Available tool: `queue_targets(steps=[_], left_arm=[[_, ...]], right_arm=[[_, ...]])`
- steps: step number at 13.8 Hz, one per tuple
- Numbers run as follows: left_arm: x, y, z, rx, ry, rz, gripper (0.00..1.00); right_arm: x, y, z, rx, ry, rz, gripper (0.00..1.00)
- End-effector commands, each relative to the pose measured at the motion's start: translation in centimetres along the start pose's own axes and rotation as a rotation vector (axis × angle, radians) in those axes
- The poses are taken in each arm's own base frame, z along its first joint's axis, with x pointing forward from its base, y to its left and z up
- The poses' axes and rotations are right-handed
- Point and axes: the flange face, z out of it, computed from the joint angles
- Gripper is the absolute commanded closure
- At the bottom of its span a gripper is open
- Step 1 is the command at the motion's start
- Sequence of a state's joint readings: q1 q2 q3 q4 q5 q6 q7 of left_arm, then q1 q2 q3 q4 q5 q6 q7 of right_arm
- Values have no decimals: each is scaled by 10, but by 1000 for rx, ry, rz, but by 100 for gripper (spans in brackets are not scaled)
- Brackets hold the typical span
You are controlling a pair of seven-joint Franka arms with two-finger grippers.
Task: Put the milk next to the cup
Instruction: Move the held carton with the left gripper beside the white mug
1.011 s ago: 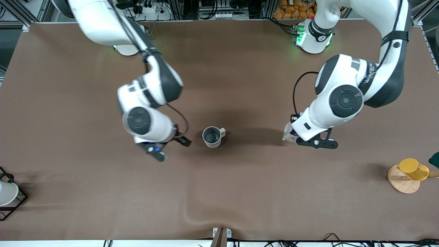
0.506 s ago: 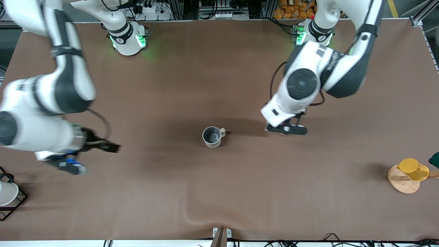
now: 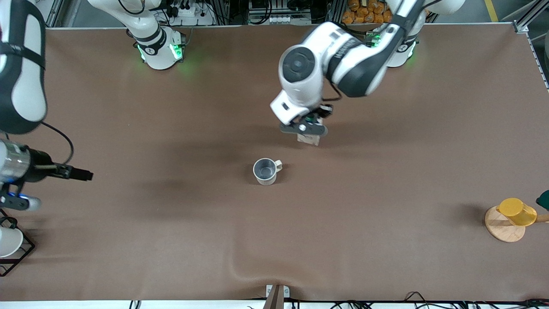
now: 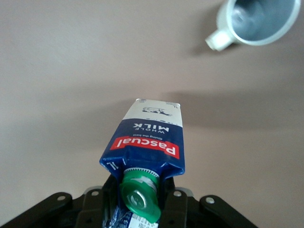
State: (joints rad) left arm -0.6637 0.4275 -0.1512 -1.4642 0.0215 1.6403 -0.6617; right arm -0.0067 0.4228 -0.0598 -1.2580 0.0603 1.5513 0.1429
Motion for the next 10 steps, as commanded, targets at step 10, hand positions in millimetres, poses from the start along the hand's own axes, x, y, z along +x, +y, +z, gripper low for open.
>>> queue_targets(steps=[10], left_arm=[[14,99,40,-175,47,-216,60]], right_arm=[[-108,70,-34,34,149,-53,0]])
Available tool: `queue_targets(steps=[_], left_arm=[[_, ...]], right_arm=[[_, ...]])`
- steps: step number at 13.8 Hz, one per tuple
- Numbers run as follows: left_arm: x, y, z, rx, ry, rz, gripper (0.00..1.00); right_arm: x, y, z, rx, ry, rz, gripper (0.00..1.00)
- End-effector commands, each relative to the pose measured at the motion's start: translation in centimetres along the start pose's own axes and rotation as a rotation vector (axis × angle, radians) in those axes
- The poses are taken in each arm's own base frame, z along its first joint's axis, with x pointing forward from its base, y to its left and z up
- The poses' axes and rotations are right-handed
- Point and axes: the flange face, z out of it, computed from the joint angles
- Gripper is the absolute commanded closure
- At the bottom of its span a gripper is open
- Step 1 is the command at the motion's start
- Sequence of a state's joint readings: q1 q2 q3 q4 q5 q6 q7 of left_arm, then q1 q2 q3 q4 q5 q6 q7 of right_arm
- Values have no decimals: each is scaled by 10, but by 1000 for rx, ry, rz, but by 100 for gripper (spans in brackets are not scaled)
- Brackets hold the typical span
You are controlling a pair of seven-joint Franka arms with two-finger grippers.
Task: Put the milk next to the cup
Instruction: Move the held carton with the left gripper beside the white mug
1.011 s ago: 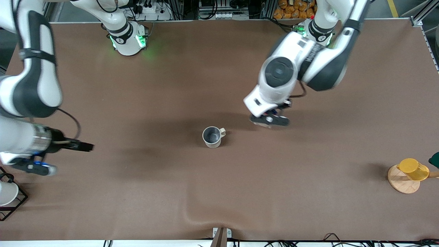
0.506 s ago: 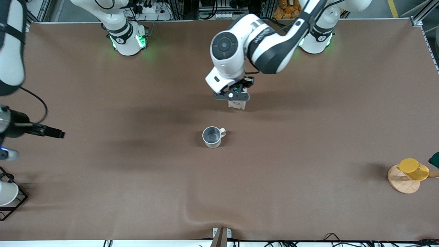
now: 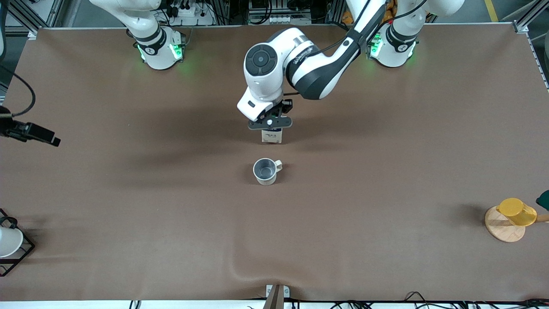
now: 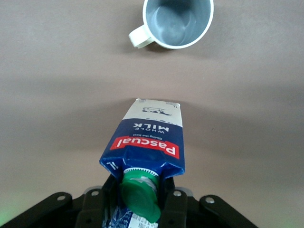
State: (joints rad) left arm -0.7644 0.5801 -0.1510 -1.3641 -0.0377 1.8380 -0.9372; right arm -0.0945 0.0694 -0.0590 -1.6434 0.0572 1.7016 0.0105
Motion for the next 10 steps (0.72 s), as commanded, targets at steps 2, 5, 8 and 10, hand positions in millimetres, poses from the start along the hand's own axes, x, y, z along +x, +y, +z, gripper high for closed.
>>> queue_targets(steps=[2,5,8,10], left_arm=[[16,8,17,-29,-4,-26,60],[26,1,21,-23,-3,-22,60],[39,-5,11,-34,16,-24,60],[41,-4,13,-36,16,-20,60]], right_arm=[[-41,0,-2,4,47,-15,0],[-41,1,-20,3,61,-13,0],[-36,-7,-33,-3,97,-17,0],[-30,-7,-46,-2,119,-15,0]])
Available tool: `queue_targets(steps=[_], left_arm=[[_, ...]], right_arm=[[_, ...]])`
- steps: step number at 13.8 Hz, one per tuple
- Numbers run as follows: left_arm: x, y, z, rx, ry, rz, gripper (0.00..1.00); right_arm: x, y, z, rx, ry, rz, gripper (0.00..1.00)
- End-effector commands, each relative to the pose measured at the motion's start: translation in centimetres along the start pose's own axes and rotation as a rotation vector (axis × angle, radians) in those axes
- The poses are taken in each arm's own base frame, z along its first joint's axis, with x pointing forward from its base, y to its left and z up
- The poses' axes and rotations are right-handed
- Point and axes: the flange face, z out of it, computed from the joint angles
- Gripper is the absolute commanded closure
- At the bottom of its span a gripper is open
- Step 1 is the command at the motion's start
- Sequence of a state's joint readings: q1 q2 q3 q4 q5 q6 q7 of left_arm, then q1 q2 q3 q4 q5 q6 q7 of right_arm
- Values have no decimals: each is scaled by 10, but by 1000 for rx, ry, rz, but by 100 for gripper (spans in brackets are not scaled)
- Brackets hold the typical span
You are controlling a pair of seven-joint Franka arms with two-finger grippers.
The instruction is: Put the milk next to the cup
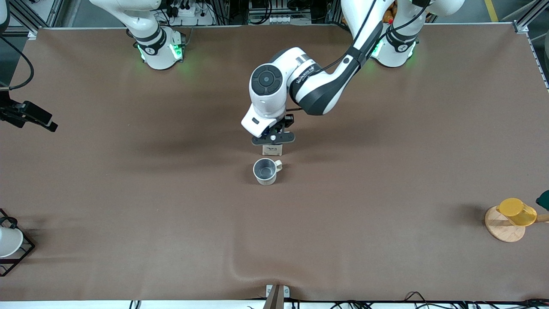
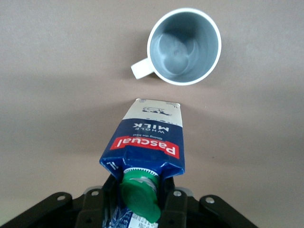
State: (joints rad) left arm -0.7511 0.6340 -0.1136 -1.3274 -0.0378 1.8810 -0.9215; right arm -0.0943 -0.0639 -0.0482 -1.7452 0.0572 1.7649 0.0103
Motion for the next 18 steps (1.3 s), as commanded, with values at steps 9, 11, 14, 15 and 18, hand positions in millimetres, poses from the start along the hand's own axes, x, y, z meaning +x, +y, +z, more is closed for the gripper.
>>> queue_targets(steps=[9,11,14,15,18], left_arm=[[9,10,15,-32,3,31,56],[9,10,18,-30,-2,58,47],[7,11,13,-35,2,61,0],[3,12,7,-36,-1,66,0],[-14,6,-40,-36,0,80,0]], right_arm=[[12,-56,-20,4,23,34,0],[10,-67,-19,3,22,10,0],[12,-66,-31,-26,46,15,0],[13,-65,-39,-45,64,11,0],[14,-63,-43,-52,73,11,0]])
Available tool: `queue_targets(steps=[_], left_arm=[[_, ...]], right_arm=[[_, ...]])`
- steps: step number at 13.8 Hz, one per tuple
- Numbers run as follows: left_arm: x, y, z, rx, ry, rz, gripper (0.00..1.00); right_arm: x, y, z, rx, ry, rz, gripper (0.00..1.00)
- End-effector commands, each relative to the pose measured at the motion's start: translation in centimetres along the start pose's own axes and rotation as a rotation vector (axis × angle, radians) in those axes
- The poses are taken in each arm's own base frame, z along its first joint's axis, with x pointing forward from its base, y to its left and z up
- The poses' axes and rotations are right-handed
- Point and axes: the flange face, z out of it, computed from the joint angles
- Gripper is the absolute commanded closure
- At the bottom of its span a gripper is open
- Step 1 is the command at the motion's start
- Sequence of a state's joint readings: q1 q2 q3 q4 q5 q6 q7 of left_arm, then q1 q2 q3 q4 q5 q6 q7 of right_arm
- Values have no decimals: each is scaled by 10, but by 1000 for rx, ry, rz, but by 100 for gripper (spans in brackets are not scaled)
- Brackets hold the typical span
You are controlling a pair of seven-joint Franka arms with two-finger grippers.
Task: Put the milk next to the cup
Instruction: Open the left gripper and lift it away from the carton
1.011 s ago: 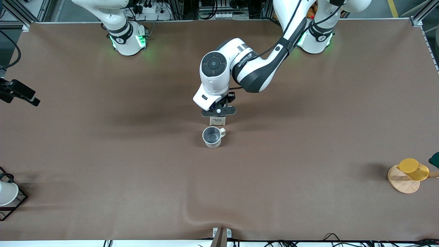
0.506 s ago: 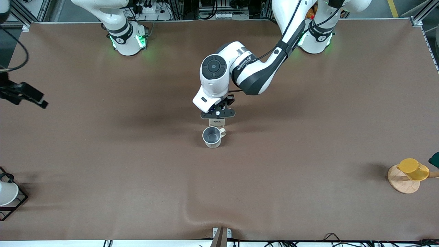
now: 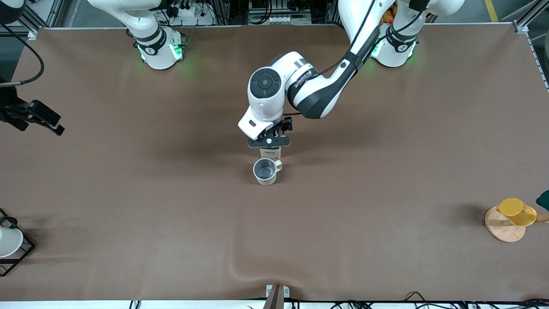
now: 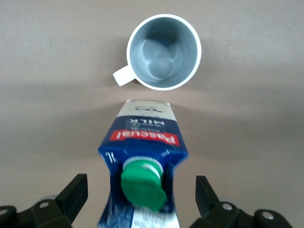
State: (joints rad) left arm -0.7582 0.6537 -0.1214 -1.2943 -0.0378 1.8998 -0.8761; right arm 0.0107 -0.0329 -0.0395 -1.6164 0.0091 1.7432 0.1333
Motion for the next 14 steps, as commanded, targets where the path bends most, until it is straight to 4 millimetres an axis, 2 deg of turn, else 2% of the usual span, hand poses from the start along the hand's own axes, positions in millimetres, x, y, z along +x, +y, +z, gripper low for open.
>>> queue_targets(steps=[1,2,3,4,5,6,7,8,9,10,13,14], left_arm=[[-13,-14,-68,-14,1,14,0],[-11,-30,-105,-31,30,-3,0],[7,-62,-139,-44,60,-51,0],[16,-91,-178,-70,109,-84,0],[29,-125,-204,-68,147,-116,0],[50,-174,-229,-37,183,-137,0],[63,-212,-244,1,196,-122,0],[80,-258,-257,25,193,-104,0],[92,-300,-266,34,176,-81,0],[99,-333,-270,52,158,-42,0],[97,-402,-295,68,133,-10,0],[97,-421,-297,71,122,-26,0]], right_arm=[[3,0,-3,-23,-17,13,0],[2,0,-2,-23,-23,13,0],[1,-1,-2,-26,-29,11,0],[-2,-1,1,-31,-60,4,0],[-6,-1,2,-41,-89,-1,0],[-7,-9,0,-78,-86,-28,0],[-8,-15,0,-97,-82,-34,0],[-8,-15,0,-97,-84,-33,0],[-8,-14,0,-97,-82,-31,0],[-8,-14,0,-97,-82,-31,0],[-8,-13,0,-93,-83,-28,0],[-8,-13,0,-89,-84,-27,0]])
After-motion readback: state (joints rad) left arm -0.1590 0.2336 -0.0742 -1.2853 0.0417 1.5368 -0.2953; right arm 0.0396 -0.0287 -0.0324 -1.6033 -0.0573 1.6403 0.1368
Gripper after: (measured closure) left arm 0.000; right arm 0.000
